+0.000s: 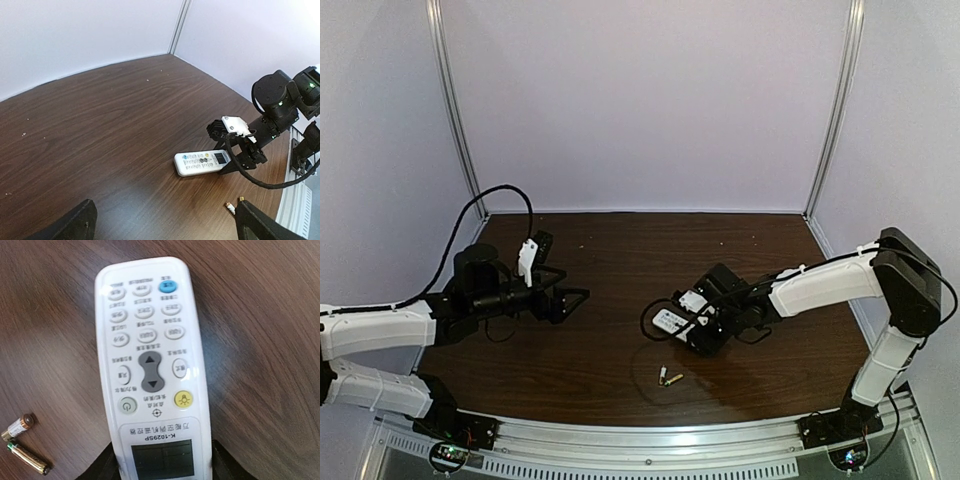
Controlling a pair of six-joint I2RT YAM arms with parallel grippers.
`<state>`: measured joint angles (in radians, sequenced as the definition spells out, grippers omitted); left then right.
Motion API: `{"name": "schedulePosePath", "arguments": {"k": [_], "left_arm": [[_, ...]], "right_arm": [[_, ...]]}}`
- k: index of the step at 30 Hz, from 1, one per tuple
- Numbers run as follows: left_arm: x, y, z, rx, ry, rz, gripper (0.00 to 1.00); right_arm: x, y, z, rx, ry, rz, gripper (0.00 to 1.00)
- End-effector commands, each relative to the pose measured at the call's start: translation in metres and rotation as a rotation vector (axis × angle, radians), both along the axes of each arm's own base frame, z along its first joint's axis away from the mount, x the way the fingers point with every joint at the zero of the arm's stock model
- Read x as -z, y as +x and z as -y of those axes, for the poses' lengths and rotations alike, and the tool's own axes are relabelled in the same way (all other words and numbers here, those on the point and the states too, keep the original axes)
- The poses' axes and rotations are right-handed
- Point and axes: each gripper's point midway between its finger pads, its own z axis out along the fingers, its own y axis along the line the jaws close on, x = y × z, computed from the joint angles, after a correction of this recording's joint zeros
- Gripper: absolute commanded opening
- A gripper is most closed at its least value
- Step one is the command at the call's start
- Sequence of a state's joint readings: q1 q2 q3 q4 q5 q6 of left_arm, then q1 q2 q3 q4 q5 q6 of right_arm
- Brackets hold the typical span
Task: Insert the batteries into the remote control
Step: Pick up the remote control from the center of the board.
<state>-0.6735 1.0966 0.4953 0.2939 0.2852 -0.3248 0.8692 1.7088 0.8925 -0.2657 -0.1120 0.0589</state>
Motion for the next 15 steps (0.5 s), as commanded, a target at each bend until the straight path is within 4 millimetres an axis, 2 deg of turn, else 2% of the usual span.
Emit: {"name": "schedulePosePath", "arguments": {"k": [1, 4, 8, 12, 15], "left_arm": [[-0.017, -0.005, -0.002, 0.024, -0.036, 0.159, 1.0], [-0.018, -0.009, -0.005, 0.037, -0.031, 0.235, 1.0], [-0.024, -0.016, -0.013, 0.033, -0.027, 0.357, 1.0], [-0.033, -0.031, -0.022, 0.039, -0.027, 0.5, 1.0], [-0.032, -0.039, -0.02, 0.014, 0.106, 0.648, 1.0]], "right_arm": [[-0.008, -0.003, -0.011, -0.041, 0.021, -0.018, 0.48], [-0.03, -0.001, -0.021, -0.057, 0.062, -0.013, 0.43], [-0.079, -0.003, -0.041, -0.087, 0.188, -0.008, 0.41], [-0.127, -0.01, -0.047, -0.088, 0.304, -0.017, 0.41], [-0.144, -0.021, -0.049, -0.089, 0.359, -0.066, 0.42]]}}
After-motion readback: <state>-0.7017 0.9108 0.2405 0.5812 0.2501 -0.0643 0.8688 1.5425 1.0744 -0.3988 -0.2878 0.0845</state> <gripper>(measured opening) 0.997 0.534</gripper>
